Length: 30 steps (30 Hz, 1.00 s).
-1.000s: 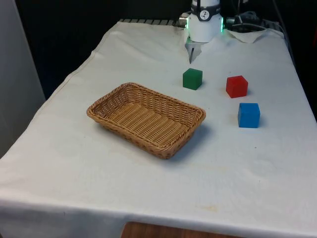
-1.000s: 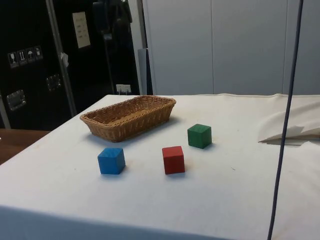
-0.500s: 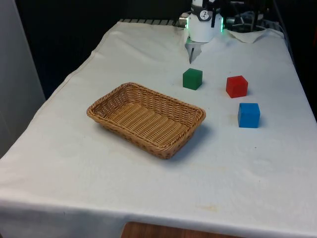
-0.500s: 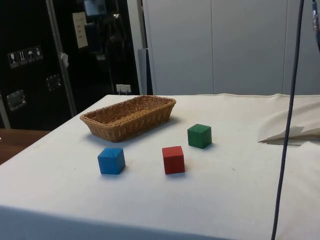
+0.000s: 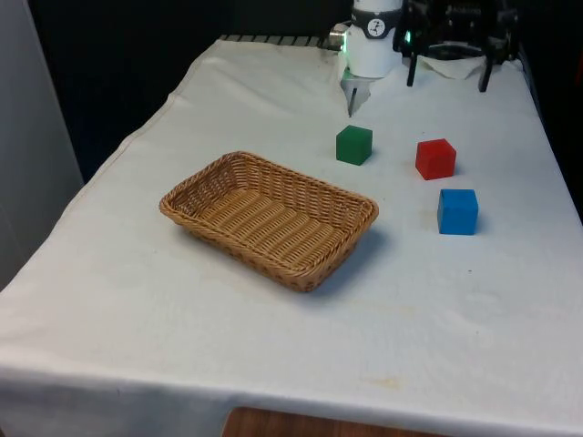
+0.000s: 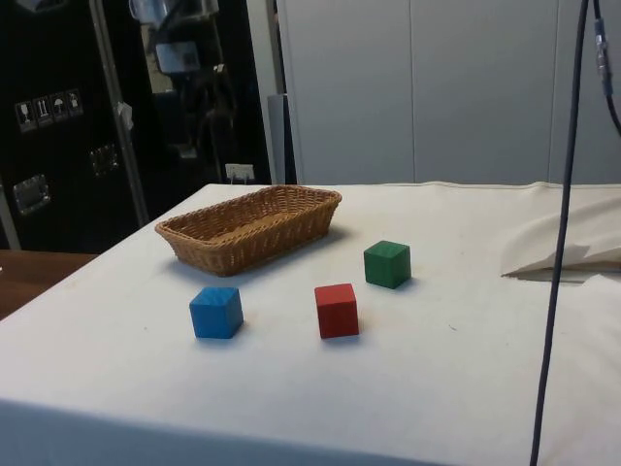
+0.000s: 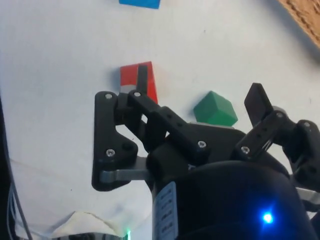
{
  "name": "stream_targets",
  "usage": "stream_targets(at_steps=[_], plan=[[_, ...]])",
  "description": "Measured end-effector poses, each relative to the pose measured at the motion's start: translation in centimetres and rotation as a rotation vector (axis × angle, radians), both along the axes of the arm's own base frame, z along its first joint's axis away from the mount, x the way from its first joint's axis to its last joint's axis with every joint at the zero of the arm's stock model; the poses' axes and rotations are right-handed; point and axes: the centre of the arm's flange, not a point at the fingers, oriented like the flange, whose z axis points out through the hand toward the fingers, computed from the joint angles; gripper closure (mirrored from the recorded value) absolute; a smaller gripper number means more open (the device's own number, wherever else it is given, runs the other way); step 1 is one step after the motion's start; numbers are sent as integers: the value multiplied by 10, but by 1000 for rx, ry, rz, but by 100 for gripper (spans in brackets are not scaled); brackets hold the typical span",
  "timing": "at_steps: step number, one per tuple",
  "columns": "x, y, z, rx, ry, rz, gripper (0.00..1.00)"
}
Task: Pick up the blue cube and place it into the basket.
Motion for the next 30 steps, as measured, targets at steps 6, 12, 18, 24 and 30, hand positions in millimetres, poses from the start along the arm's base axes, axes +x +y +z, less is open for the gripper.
stream_targets(at_steps=[6, 12, 18, 24, 30], plan=[[1, 9, -19, 3, -7, 5, 0], [1, 13, -34, 14, -14, 11, 0], [3, 15, -48, 26, -30, 18, 0], [2, 15, -55, 28, -65, 35, 0], [2, 16, -71, 46, -91, 47, 0]])
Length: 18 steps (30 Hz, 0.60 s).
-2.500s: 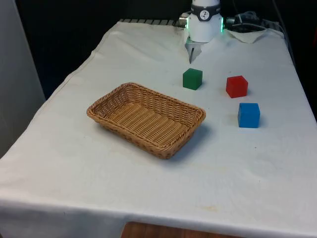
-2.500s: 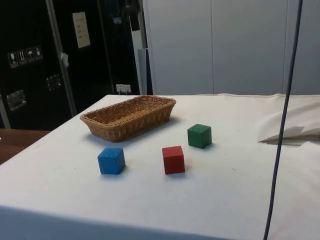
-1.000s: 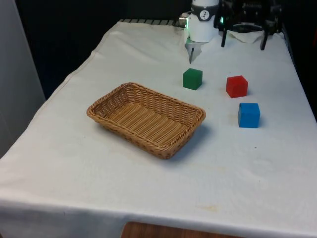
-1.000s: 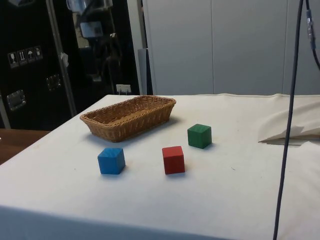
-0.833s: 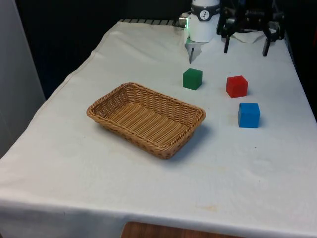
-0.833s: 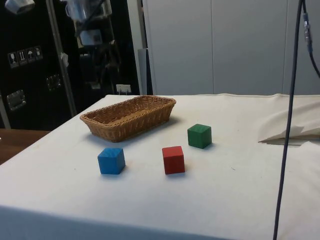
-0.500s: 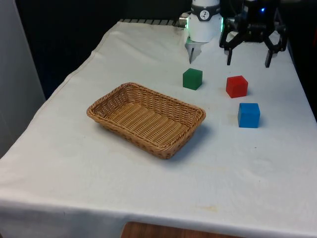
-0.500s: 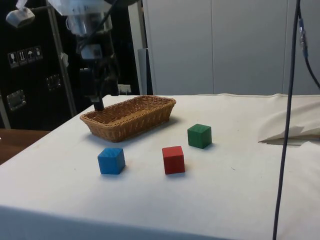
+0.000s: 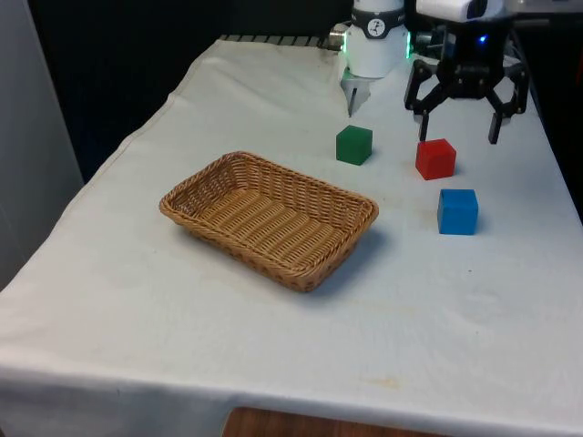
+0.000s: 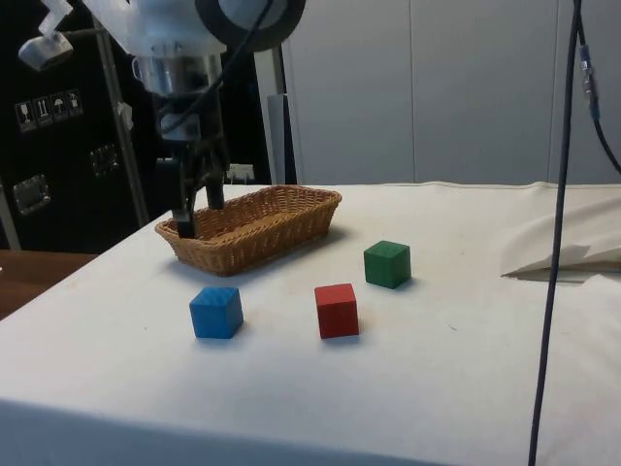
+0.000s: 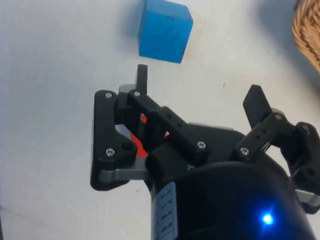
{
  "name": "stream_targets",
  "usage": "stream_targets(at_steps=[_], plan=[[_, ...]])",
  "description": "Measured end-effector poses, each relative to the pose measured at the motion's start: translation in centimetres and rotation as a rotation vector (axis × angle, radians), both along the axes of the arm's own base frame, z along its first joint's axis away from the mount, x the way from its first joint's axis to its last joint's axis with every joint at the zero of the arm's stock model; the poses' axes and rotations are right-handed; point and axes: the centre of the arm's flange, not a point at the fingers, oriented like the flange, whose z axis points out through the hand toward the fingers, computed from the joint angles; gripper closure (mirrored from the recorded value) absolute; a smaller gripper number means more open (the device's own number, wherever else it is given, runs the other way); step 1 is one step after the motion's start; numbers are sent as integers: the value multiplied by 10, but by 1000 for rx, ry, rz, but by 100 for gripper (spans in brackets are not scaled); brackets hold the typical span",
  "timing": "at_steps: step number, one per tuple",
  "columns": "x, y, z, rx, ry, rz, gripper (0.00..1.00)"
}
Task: Pick up the blue cube and place it into the basket.
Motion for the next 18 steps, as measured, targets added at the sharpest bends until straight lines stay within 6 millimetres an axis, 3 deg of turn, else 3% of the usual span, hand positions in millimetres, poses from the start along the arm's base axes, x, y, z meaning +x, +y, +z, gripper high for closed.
stream_targets(at_steps=[18], plan=[[1, 11, -43, 29, 4, 27, 0]])
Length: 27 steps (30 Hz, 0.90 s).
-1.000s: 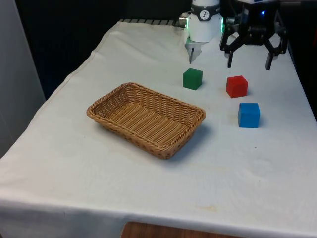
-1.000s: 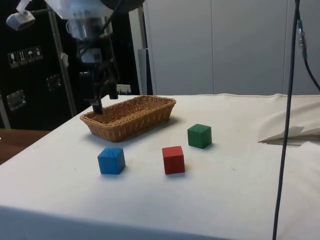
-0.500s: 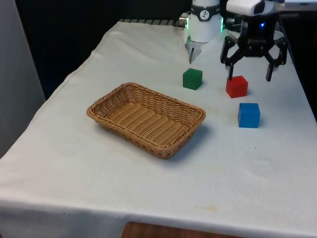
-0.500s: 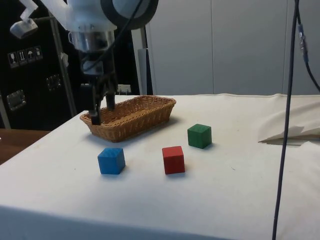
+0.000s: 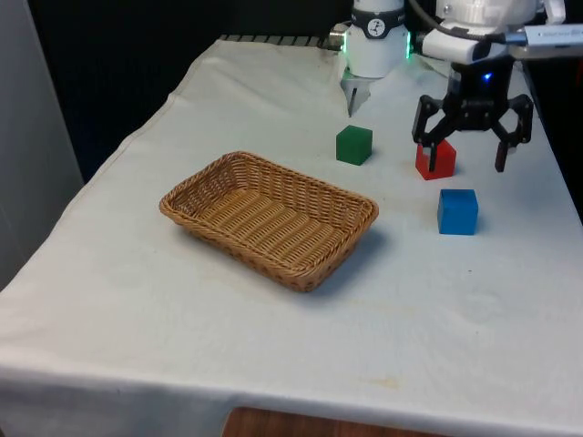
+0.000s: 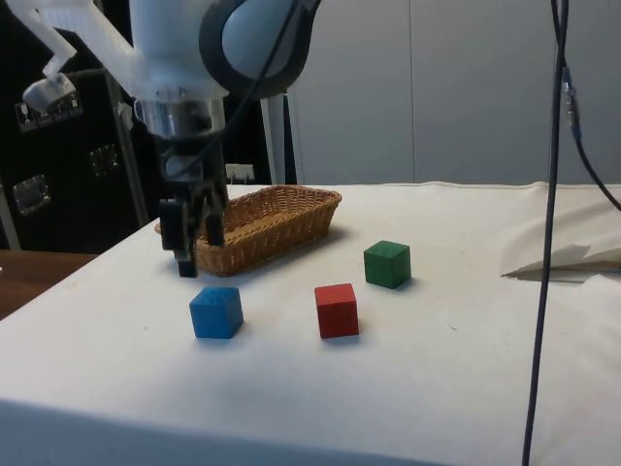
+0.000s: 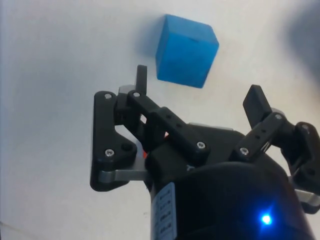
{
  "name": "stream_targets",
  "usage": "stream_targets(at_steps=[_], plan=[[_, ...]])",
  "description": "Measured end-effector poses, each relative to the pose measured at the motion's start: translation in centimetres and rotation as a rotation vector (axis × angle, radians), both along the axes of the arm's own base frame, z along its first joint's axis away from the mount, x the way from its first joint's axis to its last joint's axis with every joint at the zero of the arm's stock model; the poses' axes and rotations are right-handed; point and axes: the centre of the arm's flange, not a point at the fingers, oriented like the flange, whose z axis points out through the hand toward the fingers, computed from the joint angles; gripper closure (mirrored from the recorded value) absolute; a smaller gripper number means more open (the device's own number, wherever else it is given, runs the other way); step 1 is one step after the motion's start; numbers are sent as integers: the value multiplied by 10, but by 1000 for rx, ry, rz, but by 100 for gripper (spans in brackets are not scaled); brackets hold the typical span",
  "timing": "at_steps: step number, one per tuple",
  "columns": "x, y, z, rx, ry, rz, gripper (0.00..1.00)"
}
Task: Pick up the blue cube and place it into the basket.
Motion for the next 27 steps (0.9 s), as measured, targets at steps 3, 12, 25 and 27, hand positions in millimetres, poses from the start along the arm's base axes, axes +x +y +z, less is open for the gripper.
stream_targets(at_steps=[3, 12, 25, 27], plan=[[0, 2, -9, 6, 0, 5, 0], [-1, 5, -32, 17, 4, 19, 0], [-9, 7, -51, 19, 12, 32, 0], [-9, 6, -53, 20, 14, 31, 0]])
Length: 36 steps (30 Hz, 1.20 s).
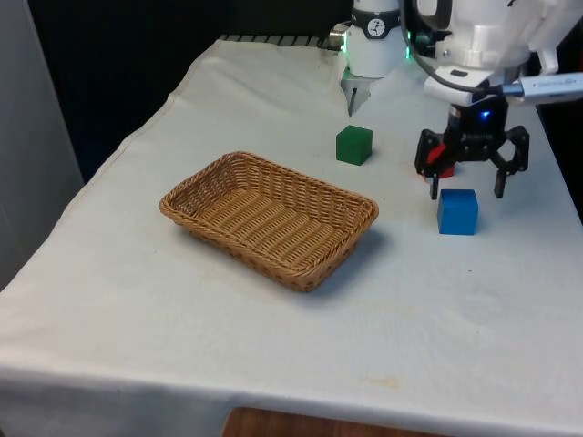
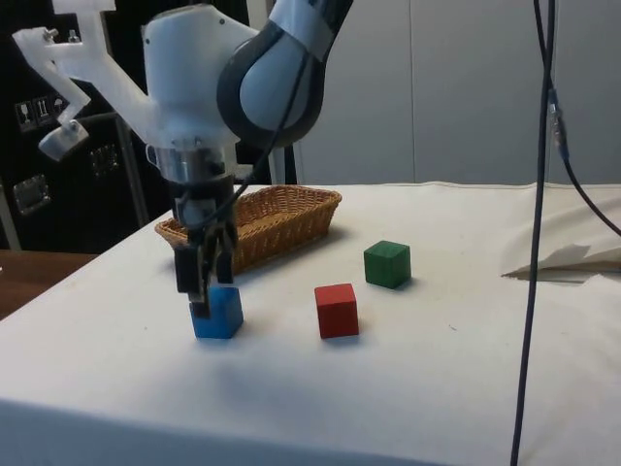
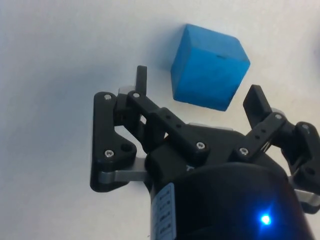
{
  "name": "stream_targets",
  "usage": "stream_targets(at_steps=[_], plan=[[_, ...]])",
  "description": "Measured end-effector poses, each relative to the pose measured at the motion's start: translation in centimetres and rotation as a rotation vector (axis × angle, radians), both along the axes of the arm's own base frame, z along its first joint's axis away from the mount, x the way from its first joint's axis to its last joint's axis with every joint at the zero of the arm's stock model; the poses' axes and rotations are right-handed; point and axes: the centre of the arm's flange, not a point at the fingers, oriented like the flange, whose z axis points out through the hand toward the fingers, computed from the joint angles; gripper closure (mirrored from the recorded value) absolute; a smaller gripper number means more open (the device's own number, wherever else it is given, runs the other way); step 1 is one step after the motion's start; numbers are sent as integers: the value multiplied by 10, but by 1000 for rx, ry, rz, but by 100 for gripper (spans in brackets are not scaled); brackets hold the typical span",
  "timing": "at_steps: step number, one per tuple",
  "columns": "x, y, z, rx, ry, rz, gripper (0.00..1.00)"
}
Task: Pick up the blue cube and place it into the basket.
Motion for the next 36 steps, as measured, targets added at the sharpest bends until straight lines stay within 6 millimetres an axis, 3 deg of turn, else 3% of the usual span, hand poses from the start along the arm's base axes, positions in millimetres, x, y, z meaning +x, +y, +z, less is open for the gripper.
stream_targets(at_steps=[29, 31, 33, 34, 35, 36], plan=[[0, -6, -26, -8, 11, -1, 0], [1, -6, -26, -8, 10, -1, 11], [1, -6, -26, -8, 10, -2, 32], [0, -6, -27, -8, 11, -2, 32], [0, -6, -27, -8, 11, -2, 54], [0, -6, -27, -8, 11, -2, 65]])
